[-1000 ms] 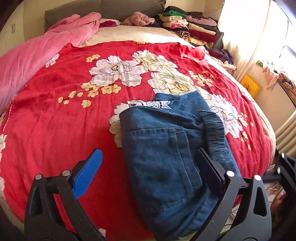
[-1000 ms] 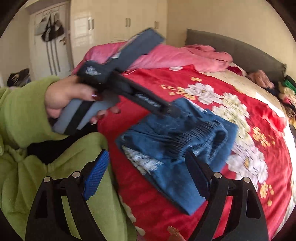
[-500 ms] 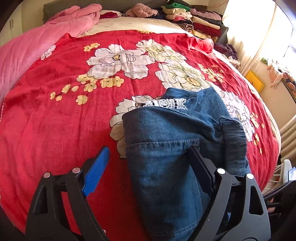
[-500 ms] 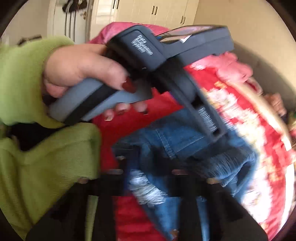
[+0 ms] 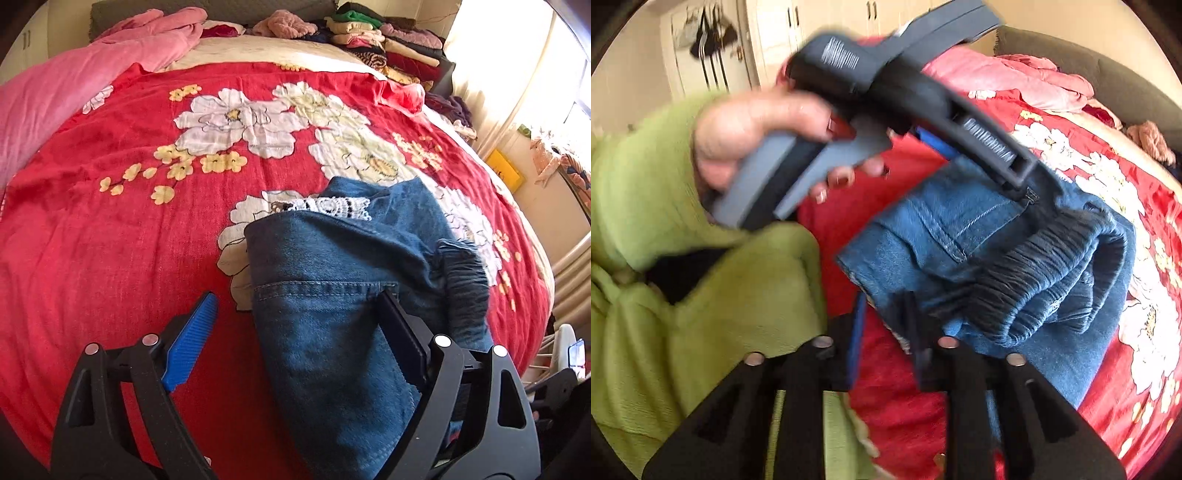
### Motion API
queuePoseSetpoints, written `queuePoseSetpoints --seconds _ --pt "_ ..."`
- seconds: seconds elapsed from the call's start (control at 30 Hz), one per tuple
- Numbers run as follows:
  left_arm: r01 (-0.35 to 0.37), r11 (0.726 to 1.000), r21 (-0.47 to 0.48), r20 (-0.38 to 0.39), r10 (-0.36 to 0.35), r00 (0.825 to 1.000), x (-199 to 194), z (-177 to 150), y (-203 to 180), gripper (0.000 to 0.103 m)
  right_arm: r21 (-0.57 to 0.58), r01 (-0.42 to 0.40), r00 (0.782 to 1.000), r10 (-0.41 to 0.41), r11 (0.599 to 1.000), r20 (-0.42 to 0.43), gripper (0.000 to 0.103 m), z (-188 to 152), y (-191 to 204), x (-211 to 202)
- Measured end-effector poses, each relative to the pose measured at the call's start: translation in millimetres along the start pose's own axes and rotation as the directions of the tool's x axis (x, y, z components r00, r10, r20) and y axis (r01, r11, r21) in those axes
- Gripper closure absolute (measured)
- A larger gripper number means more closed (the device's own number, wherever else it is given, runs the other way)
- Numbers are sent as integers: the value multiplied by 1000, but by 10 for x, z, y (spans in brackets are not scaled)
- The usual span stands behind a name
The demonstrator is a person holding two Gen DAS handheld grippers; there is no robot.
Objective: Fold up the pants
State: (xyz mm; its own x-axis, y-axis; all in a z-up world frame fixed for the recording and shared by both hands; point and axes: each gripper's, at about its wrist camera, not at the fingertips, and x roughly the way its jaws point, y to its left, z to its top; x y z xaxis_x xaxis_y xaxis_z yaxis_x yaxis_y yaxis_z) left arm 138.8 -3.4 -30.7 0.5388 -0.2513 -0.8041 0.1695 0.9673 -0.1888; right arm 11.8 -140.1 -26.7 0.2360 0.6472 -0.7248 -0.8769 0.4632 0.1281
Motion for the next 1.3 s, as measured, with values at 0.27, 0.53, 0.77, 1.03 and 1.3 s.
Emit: queuePoseSetpoints --seconds 0.27,0.53,0.77,1.03,1.3 --pt "-5 1000 -11 94 6 996 -397 -47 12 18 153 92 983 -114 984 146 36 101 -251 -636" --pt "6 1000 -24 146 -2 989 -695 -115 1 13 342 197 941 -276 919 198 25 95 -731 -971" --pt "5 1000 -22 171 -1 985 -878 -172 -58 10 375 232 918 -330 897 219 19 29 -770 -1162" --pt "4 1000 -16 193 -1 981 -1042 -215 -120 10 352 255 906 -350 900 238 19 82 -626 -1274" --pt "7 1000 -10 207 -4 978 -1170 -280 -167 10 335 268 898 -360 903 252 6 141 -485 -1320"
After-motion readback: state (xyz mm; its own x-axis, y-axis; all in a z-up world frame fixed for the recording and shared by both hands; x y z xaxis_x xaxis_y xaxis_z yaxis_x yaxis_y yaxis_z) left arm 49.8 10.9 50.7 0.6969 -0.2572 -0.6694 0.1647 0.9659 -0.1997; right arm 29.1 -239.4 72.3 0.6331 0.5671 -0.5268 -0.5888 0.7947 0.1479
